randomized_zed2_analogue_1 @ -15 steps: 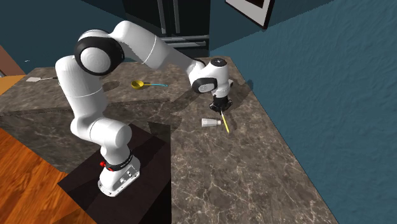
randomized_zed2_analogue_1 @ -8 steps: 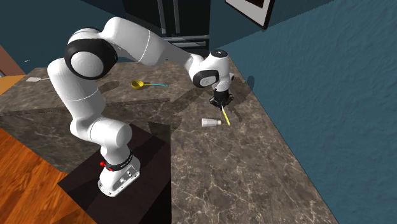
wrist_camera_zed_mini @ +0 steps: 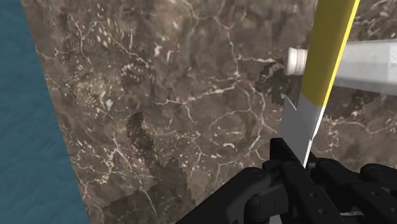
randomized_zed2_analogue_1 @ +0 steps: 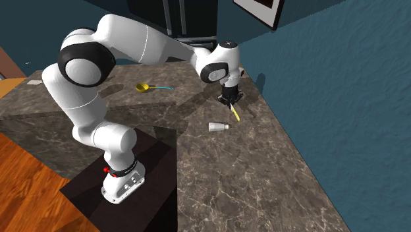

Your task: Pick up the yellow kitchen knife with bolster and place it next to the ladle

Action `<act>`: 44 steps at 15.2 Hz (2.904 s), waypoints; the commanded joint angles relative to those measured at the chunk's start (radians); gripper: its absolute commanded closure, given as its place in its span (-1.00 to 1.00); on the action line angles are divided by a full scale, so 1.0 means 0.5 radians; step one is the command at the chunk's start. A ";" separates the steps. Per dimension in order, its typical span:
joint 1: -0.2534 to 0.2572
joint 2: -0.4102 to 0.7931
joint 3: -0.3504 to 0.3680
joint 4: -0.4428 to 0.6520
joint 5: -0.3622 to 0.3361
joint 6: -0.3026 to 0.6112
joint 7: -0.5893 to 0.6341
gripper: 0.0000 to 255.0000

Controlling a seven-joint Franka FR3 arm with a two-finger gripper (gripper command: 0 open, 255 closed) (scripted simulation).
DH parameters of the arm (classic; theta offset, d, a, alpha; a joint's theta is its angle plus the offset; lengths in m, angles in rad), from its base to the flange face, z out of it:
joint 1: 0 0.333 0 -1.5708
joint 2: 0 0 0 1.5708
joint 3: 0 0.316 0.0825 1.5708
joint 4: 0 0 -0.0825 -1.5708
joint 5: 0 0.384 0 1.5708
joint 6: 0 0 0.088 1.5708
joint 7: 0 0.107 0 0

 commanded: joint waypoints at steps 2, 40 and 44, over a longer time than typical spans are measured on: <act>0.004 -0.025 0.006 0.039 -0.031 -0.054 0.028 1.00; 0.720 0.489 0.945 0.631 -0.115 -0.240 1.769 1.00; 0.764 0.689 1.002 0.906 -0.060 -0.337 1.869 1.00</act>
